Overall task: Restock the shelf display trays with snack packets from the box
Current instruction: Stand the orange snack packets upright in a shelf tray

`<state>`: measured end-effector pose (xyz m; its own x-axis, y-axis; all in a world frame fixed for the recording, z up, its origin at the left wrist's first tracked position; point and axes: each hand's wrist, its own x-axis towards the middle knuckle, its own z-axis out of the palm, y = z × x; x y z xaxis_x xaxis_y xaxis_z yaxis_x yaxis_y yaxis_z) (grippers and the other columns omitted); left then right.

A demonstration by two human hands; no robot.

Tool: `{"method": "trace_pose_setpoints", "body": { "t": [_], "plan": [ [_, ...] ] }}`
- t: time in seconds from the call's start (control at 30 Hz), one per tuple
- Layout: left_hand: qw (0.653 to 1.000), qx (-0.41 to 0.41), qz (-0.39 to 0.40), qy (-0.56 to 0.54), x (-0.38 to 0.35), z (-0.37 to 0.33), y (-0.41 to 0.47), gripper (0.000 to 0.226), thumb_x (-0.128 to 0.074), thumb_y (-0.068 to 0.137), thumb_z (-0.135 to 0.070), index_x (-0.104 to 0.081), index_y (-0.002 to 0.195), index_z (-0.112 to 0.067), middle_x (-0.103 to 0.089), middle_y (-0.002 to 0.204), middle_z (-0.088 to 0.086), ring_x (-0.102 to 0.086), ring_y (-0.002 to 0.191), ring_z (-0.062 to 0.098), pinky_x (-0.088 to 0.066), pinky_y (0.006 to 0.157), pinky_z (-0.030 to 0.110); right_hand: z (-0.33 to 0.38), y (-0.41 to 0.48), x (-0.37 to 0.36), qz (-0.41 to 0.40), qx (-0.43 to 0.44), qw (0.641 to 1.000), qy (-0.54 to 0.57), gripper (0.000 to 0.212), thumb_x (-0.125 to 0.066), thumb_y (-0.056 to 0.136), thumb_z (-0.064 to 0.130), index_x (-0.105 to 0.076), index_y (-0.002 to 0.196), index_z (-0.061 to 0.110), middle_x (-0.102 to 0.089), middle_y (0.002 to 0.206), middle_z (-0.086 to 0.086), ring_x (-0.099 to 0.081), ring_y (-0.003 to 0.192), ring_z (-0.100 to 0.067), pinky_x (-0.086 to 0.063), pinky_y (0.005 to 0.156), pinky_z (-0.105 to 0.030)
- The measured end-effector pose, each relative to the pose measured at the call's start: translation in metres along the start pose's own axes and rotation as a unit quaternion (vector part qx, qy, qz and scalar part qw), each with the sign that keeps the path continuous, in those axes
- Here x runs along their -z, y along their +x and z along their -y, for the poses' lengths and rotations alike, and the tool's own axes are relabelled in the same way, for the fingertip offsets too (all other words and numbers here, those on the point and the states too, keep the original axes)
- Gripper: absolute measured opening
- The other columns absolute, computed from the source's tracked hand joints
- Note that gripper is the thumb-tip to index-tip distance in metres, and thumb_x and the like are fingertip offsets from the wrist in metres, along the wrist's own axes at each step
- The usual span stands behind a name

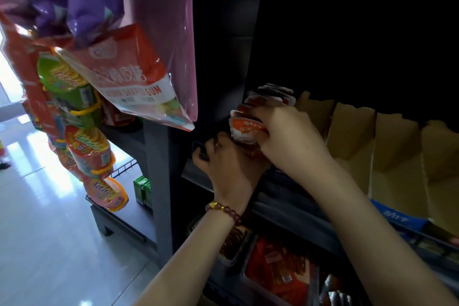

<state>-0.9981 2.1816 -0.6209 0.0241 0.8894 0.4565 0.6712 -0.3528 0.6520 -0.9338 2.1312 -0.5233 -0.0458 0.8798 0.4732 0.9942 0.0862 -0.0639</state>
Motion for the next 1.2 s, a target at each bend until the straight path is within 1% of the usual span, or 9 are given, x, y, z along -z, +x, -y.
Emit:
{"method": "trace_pose_setpoints", "body": {
  "t": [0.1, 0.2, 0.27, 0.37, 0.5, 0.63, 0.83, 1.07, 1.2],
  "plan": [
    [1.0, 0.006, -0.002, 0.018, 0.0, 0.001, -0.005, 0.075, -0.023, 0.065, -0.063, -0.059, 0.11, -0.015, -0.052, 0.114, -0.003, -0.03, 0.125, 0.019, -0.002, 0.105, 0.042, 0.009, -0.01, 0.007, 0.026, 0.012, 0.997, -0.065, 0.052, -0.049, 0.094, 0.025, -0.033, 0.143, 0.03, -0.037, 0.145, 0.004, -0.052, 0.118, -0.026, -0.049, 0.079, -0.035],
    [0.998, -0.002, -0.021, 0.06, -0.002, 0.005, -0.006, 0.035, -0.048, 0.08, -0.033, -0.062, 0.105, -0.013, -0.059, 0.109, 0.004, -0.044, 0.118, 0.026, -0.011, 0.102, 0.047, 0.023, -0.018, 0.007, -0.012, 0.007, 0.993, -0.115, 0.05, -0.048, 0.093, 0.033, -0.031, 0.14, 0.024, -0.041, 0.14, 0.001, -0.053, 0.114, -0.023, -0.04, 0.064, -0.03],
    [0.995, -0.006, -0.065, 0.08, -0.007, 0.01, -0.008, 0.024, -0.054, 0.076, -0.019, -0.064, 0.093, -0.006, -0.062, 0.095, 0.014, -0.056, 0.102, 0.034, -0.025, 0.096, 0.054, 0.03, -0.025, 0.002, -0.065, -0.004, 0.99, -0.128, 0.046, -0.062, 0.087, 0.035, -0.047, 0.128, 0.019, -0.055, 0.12, -0.003, -0.06, 0.098, -0.023, -0.038, 0.054, -0.028],
    [0.994, 0.011, -0.08, 0.069, -0.006, 0.007, -0.01, 0.039, -0.033, 0.079, -0.024, -0.063, 0.089, -0.001, -0.062, 0.092, 0.018, -0.058, 0.099, 0.04, -0.029, 0.096, 0.055, 0.03, -0.037, -0.007, -0.141, -0.006, 0.982, -0.129, 0.034, -0.081, 0.07, 0.02, -0.065, 0.1, 0.017, -0.062, 0.087, -0.001, -0.062, 0.064, -0.019, -0.026, 0.042, -0.02],
    [0.997, 0.013, -0.07, 0.026, 0.0, -0.002, -0.013, 0.059, -0.018, 0.08, -0.032, -0.063, 0.096, 0.003, -0.062, 0.099, 0.022, -0.053, 0.109, 0.043, -0.031, 0.097, 0.063, 0.025, -0.043, -0.014, -0.184, 0.013, 0.979, -0.089, 0.023, -0.081, 0.071, 0.01, -0.066, 0.088, 0.014, -0.059, 0.081, 0.0, -0.054, 0.044, -0.018, -0.023, 0.04, -0.018],
    [0.999, 0.041, -0.033, 0.013, 0.008, -0.005, -0.014, 0.089, 0.002, 0.062, -0.049, -0.053, 0.113, -0.002, -0.053, 0.121, 0.014, -0.032, 0.131, 0.031, -0.008, 0.111, 0.048, 0.022, -0.03, -0.015, -0.171, -0.011, 0.985, -0.033, 0.031, -0.078, 0.073, 0.005, -0.069, 0.101, 0.015, -0.065, 0.101, -0.001, -0.066, 0.059, -0.03, -0.045, 0.042, -0.027],
    [0.998, 0.044, -0.037, -0.022, 0.007, -0.004, -0.015, 0.087, -0.007, 0.054, -0.057, -0.05, 0.108, -0.005, -0.051, 0.119, 0.011, -0.029, 0.129, 0.027, -0.007, 0.112, 0.047, 0.006, -0.02, -0.021, -0.129, -0.036, 0.99, 0.043, 0.044, -0.061, 0.089, 0.01, -0.057, 0.129, 0.029, -0.053, 0.134, 0.004, -0.061, 0.107, -0.033, -0.056, 0.078, -0.044],
    [0.998, 0.045, -0.027, -0.023, 0.002, 0.001, -0.012, 0.083, -0.014, 0.052, -0.062, -0.05, 0.106, -0.011, -0.051, 0.116, 0.004, -0.027, 0.127, 0.022, -0.007, 0.111, 0.042, 0.0, -0.016, -0.028, -0.136, -0.04, 0.988, 0.062, 0.038, -0.061, 0.091, 0.013, -0.059, 0.127, 0.022, -0.054, 0.133, 0.002, -0.061, 0.109, -0.029, -0.056, 0.082, -0.043],
    [0.999, 0.046, -0.014, -0.008, 0.001, 0.002, -0.012, 0.064, -0.021, 0.067, -0.05, -0.049, 0.108, -0.009, -0.051, 0.117, 0.007, -0.027, 0.128, 0.024, -0.006, 0.109, 0.04, 0.004, -0.025, -0.036, -0.128, -0.024, 0.99, 0.048, 0.034, -0.063, 0.088, 0.012, -0.062, 0.121, 0.019, -0.058, 0.125, -0.001, -0.065, 0.098, -0.031, -0.058, 0.074, -0.042]
  ]
}}
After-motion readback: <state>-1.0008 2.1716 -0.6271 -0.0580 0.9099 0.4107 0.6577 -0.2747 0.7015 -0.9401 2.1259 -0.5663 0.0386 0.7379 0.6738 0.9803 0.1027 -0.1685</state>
